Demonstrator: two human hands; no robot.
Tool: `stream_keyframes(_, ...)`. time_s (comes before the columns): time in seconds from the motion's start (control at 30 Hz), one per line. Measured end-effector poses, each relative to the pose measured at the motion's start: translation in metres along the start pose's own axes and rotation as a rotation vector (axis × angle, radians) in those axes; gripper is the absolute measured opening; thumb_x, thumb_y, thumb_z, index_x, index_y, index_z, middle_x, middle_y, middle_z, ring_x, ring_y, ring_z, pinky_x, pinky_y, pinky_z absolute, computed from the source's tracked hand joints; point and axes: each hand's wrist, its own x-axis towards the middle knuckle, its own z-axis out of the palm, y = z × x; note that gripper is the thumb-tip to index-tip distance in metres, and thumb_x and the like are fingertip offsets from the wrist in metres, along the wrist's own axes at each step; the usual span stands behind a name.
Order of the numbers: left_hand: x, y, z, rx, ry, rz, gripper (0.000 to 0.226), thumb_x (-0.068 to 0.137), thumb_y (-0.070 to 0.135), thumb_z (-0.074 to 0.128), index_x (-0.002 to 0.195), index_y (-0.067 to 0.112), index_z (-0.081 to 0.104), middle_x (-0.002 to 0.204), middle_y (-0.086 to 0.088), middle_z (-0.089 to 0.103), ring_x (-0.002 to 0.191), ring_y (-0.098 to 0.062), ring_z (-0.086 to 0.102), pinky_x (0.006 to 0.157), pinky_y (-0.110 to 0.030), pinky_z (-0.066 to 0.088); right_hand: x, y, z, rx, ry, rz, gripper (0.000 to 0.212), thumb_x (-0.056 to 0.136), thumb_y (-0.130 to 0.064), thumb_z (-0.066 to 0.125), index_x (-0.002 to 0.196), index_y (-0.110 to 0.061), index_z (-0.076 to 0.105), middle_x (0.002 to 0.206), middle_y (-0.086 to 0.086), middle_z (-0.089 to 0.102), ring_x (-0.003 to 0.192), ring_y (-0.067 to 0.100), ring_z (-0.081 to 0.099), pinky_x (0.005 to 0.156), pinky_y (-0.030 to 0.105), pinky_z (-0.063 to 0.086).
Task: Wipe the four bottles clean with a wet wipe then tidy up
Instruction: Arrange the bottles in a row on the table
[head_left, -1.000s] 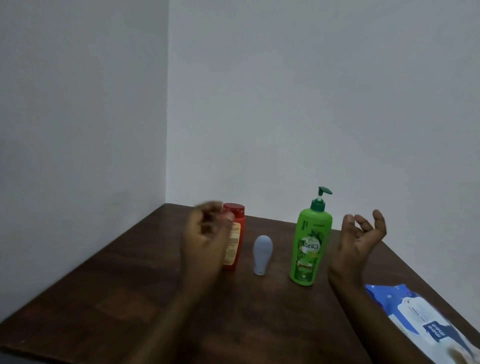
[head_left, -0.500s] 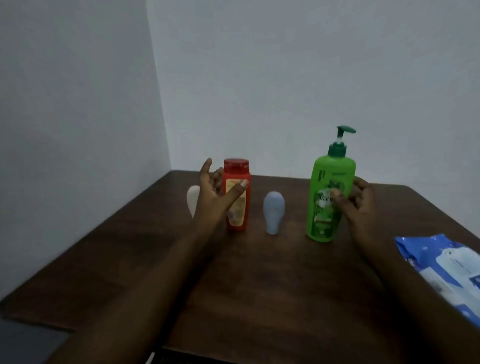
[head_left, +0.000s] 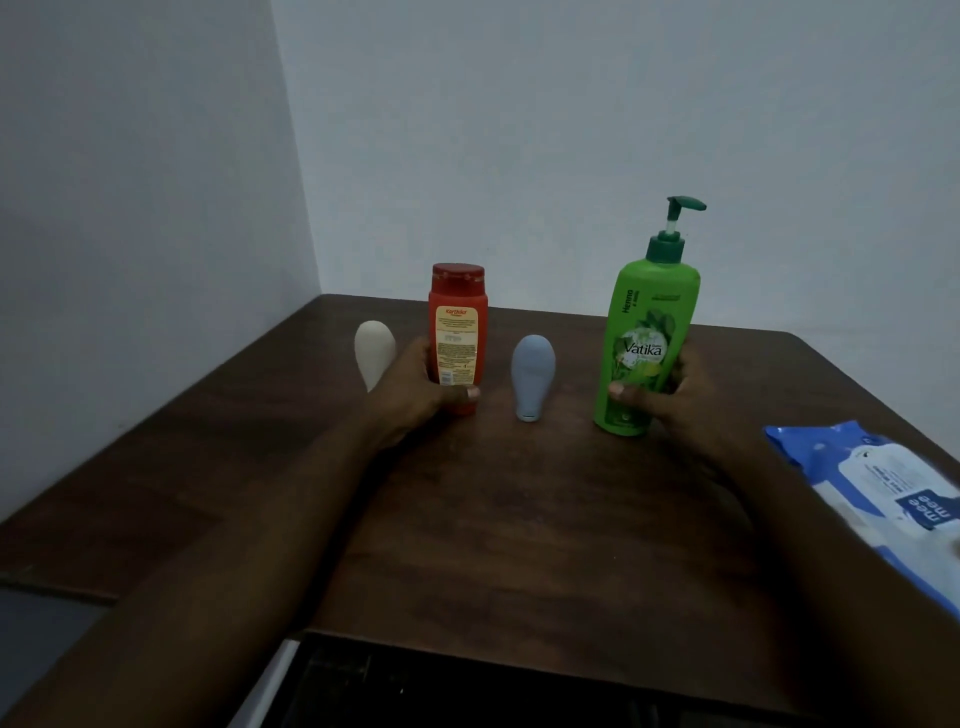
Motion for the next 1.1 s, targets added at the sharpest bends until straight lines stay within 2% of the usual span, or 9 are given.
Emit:
stream_keyframes(0.3,0.000,-0.002,-0.005,0.010,0.020,0.029,0.070,0.087,0.012,0.082,0.146,0.023,0.047,0.145,-0.001,0.061,0.137,-0.024,0.056,0.112,-0.044,0.043,0.002,0.004,-0.001,-0.048,-0.012,0.036,0.068,0.079,-0.006,0.083,0.137,-0.022,0.051,0.116,-0.007,0.072,0.103,0.008,0.071,0.084,0.028,0.057)
stream_keyframes(0.57,0.001,-0.002,-0.003,-0.017,0.030,0.023,0.076,0.083,0.016,0.086,0.146,0.024,0.045,0.144,0.000,0.060,0.137,-0.026,0.056,0.109,-0.042,0.045,0.005,0.008,0.000,-0.071,-0.021,0.040,0.065,0.079,-0.012,0.084,0.136,-0.019,0.053,0.121,-0.001,0.072,0.110,0.016,0.070,0.092,0.037,0.059)
stream_keyframes(0.67,-0.003,0.002,0.001,-0.072,0.113,0.074,0.100,0.074,0.024,0.093,0.153,0.029,0.031,0.151,0.001,0.053,0.139,-0.023,0.051,0.109,-0.043,0.044,0.003,0.008,0.000,-0.070,-0.019,0.026,0.066,0.078,-0.010,0.085,0.136,-0.019,0.054,0.120,-0.002,0.073,0.109,0.014,0.071,0.089,0.033,0.059)
stream_keyframes(0.73,-0.005,0.006,0.005,-0.098,0.185,0.157,0.127,0.072,0.027,0.095,0.162,0.039,0.006,0.162,0.002,0.040,0.144,-0.018,0.043,0.115,-0.049,0.038,0.001,0.007,0.001,-0.072,-0.030,0.024,0.066,0.078,-0.008,0.085,0.135,-0.018,0.054,0.120,-0.002,0.073,0.108,0.013,0.071,0.089,0.030,0.059)
stream_keyframes(0.8,-0.010,0.013,0.007,-0.048,0.261,0.225,0.135,0.074,0.034,0.094,0.161,0.046,-0.008,0.171,0.002,0.025,0.152,-0.021,0.034,0.119,-0.052,0.033,0.001,0.007,0.001,-0.084,-0.040,0.036,0.067,0.077,-0.009,0.086,0.134,-0.020,0.054,0.121,-0.003,0.073,0.109,0.012,0.071,0.090,0.030,0.058)
stream_keyframes(0.9,-0.022,0.026,0.010,0.074,0.470,0.364,0.118,0.082,0.045,0.086,0.164,0.037,0.001,0.173,0.002,0.016,0.157,-0.023,0.025,0.120,-0.045,0.028,0.001,0.007,0.001,-0.097,-0.059,0.059,0.067,0.077,-0.008,0.086,0.133,-0.023,0.053,0.121,-0.005,0.072,0.106,0.008,0.071,0.087,0.025,0.057)
stream_keyframes(0.97,-0.032,0.031,0.016,0.131,0.612,0.632,0.086,0.088,0.043,0.080,0.156,0.022,0.031,0.158,-0.007,0.039,0.143,-0.023,0.044,0.111,-0.035,0.042,0.002,0.008,0.000,-0.109,-0.071,0.065,0.069,0.076,-0.004,0.086,0.135,-0.019,0.053,0.121,-0.002,0.073,0.106,0.009,0.072,0.090,0.027,0.058)
stream_keyframes(1.03,-0.039,0.031,0.029,0.137,0.524,0.763,0.047,0.093,0.040,0.074,0.130,0.020,0.052,0.124,-0.003,0.059,0.106,-0.016,0.061,0.082,-0.030,0.056,0.005,0.009,-0.001,-0.119,-0.083,0.078,0.073,0.075,-0.002,0.086,0.137,-0.016,0.052,0.121,-0.001,0.074,0.106,0.010,0.072,0.094,0.031,0.058)
stream_keyframes(1.1,-0.040,0.029,0.046,0.177,0.343,0.618,0.029,0.095,0.045,0.070,0.111,0.025,0.055,0.104,0.006,0.060,0.087,-0.008,0.059,0.067,-0.027,0.050,0.007,0.011,-0.003,-0.130,-0.099,0.089,0.074,0.074,-0.002,0.087,0.137,-0.017,0.053,0.121,-0.001,0.074,0.108,0.012,0.072,0.097,0.035,0.057)
